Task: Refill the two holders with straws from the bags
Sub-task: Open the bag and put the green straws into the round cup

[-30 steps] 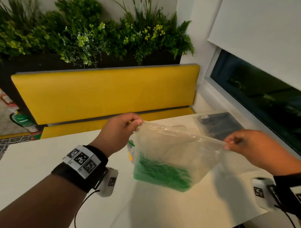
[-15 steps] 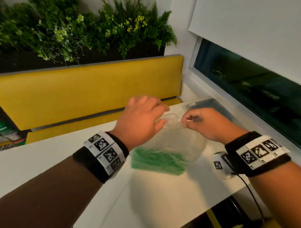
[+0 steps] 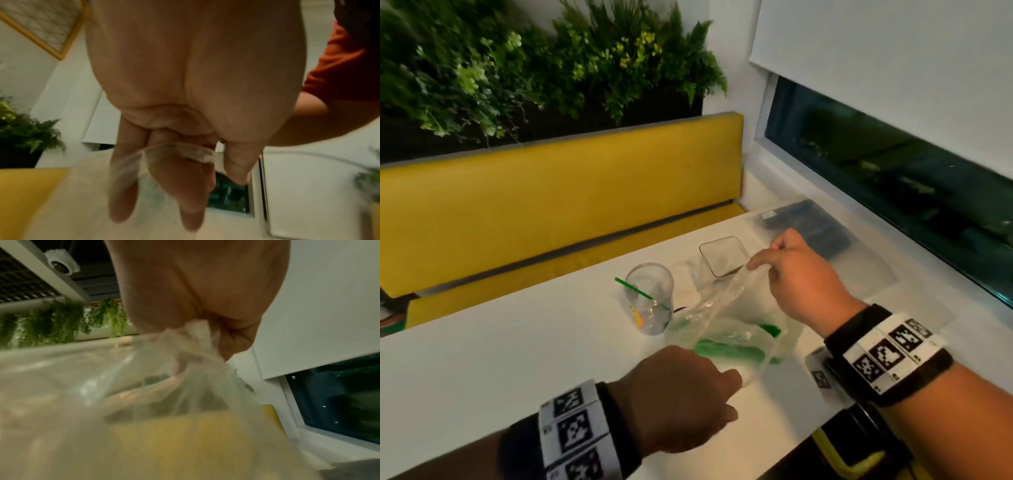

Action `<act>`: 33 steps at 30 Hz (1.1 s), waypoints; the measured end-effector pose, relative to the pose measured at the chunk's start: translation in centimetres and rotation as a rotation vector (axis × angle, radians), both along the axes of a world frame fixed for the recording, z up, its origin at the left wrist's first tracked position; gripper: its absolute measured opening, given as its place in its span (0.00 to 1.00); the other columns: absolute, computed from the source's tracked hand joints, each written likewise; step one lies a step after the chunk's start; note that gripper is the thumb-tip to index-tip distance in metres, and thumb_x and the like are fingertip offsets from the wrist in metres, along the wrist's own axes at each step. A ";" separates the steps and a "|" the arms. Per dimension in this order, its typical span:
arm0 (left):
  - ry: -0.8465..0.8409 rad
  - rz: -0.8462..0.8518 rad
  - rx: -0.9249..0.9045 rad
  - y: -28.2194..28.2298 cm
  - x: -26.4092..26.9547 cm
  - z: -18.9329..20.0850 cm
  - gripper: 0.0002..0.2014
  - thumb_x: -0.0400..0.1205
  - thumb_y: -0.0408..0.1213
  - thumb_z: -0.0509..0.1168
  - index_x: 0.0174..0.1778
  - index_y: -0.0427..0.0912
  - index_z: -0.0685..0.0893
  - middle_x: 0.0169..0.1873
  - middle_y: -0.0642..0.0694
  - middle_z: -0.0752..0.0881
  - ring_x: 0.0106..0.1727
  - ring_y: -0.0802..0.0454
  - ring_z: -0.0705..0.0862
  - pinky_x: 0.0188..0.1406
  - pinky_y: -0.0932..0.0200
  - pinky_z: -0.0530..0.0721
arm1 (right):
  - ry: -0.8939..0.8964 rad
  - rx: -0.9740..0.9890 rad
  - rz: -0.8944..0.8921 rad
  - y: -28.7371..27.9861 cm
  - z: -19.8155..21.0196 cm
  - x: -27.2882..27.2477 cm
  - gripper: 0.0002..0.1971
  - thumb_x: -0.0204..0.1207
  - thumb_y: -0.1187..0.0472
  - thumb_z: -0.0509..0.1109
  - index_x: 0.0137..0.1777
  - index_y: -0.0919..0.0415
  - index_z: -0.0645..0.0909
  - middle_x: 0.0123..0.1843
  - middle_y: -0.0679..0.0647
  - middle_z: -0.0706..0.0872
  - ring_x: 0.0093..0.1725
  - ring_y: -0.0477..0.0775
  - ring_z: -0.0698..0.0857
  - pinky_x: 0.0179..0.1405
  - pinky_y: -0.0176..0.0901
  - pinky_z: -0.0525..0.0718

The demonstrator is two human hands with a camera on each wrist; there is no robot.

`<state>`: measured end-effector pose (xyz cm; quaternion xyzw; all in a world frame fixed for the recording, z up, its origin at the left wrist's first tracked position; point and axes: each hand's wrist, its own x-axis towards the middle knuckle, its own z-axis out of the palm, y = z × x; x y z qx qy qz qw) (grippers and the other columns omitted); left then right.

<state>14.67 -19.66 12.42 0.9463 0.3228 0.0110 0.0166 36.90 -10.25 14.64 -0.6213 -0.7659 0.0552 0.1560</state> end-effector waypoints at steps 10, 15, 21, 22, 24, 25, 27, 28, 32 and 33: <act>-0.314 0.097 0.098 4.0 3.5 -0.8 0.31 0.79 0.68 0.59 0.70 0.51 0.77 0.68 0.45 0.80 0.66 0.44 0.78 0.62 0.45 0.75 | 0.199 -0.009 0.136 -1.9 -2.3 0.9 0.19 0.71 0.74 0.65 0.36 0.46 0.83 0.48 0.45 0.75 0.49 0.49 0.79 0.45 0.54 0.83; 0.100 0.098 0.092 4.9 1.9 -3.5 0.09 0.77 0.48 0.65 0.45 0.48 0.84 0.29 0.45 0.87 0.31 0.41 0.86 0.51 0.47 0.80 | -0.034 -0.098 0.054 -3.4 -1.3 1.1 0.08 0.76 0.49 0.65 0.50 0.40 0.85 0.54 0.43 0.73 0.50 0.50 0.82 0.45 0.46 0.83; -0.104 0.047 0.135 1.9 2.9 -4.6 0.06 0.75 0.37 0.66 0.43 0.48 0.75 0.35 0.45 0.80 0.33 0.45 0.79 0.27 0.52 0.75 | -0.458 -0.382 -0.075 -3.5 -2.5 0.9 0.48 0.71 0.50 0.73 0.83 0.38 0.44 0.54 0.54 0.79 0.46 0.57 0.82 0.43 0.49 0.83; -0.040 0.051 0.121 1.1 2.9 -5.3 0.09 0.74 0.40 0.67 0.46 0.47 0.75 0.39 0.44 0.81 0.37 0.45 0.80 0.28 0.52 0.77 | -0.396 -0.397 -0.104 -3.2 -3.0 1.0 0.48 0.73 0.58 0.70 0.83 0.37 0.40 0.52 0.53 0.81 0.43 0.57 0.82 0.43 0.50 0.85; 0.175 0.048 -0.018 -0.3 2.8 -7.4 0.21 0.69 0.50 0.68 0.55 0.47 0.79 0.45 0.43 0.84 0.40 0.44 0.84 0.34 0.50 0.83 | -0.119 -0.476 -0.137 -2.7 -4.0 0.8 0.46 0.74 0.67 0.63 0.83 0.34 0.42 0.50 0.52 0.86 0.44 0.55 0.85 0.47 0.50 0.86; 0.253 0.071 -0.081 -0.7 2.8 -7.8 0.23 0.67 0.53 0.69 0.56 0.48 0.81 0.42 0.44 0.86 0.37 0.45 0.85 0.36 0.50 0.84 | 0.048 -0.513 -0.137 -2.8 -4.4 0.7 0.44 0.75 0.69 0.62 0.81 0.33 0.47 0.49 0.51 0.87 0.45 0.53 0.85 0.47 0.47 0.86; 0.250 0.121 -0.131 -0.2 3.4 -6.7 0.19 0.73 0.58 0.62 0.52 0.52 0.85 0.35 0.48 0.87 0.33 0.47 0.85 0.43 0.52 0.81 | 0.275 -0.532 -0.133 -3.1 -5.2 0.2 0.35 0.79 0.69 0.63 0.77 0.33 0.60 0.47 0.49 0.86 0.44 0.47 0.84 0.41 0.36 0.82; 0.148 0.141 -0.197 0.4 3.8 -5.9 0.22 0.78 0.62 0.56 0.51 0.50 0.84 0.37 0.46 0.87 0.36 0.45 0.85 0.48 0.50 0.79 | 0.354 -0.519 -0.142 -3.2 -5.7 0.1 0.31 0.79 0.70 0.62 0.72 0.35 0.67 0.47 0.49 0.85 0.44 0.45 0.83 0.38 0.32 0.79; -0.159 0.200 -0.151 2.9 4.8 -5.7 0.15 0.88 0.52 0.52 0.45 0.49 0.79 0.37 0.47 0.83 0.36 0.43 0.82 0.39 0.48 0.84 | 0.671 -0.490 -0.207 -3.2 -6.6 0.7 0.26 0.75 0.80 0.56 0.44 0.48 0.85 0.43 0.55 0.87 0.40 0.51 0.84 0.32 0.31 0.81; -0.122 0.234 -0.165 3.2 4.6 -6.5 0.11 0.89 0.49 0.53 0.51 0.49 0.78 0.42 0.45 0.83 0.41 0.41 0.84 0.42 0.46 0.85 | 0.815 -0.515 -0.257 -3.1 -6.6 0.8 0.26 0.74 0.82 0.54 0.40 0.52 0.86 0.42 0.57 0.88 0.38 0.54 0.86 0.29 0.37 0.82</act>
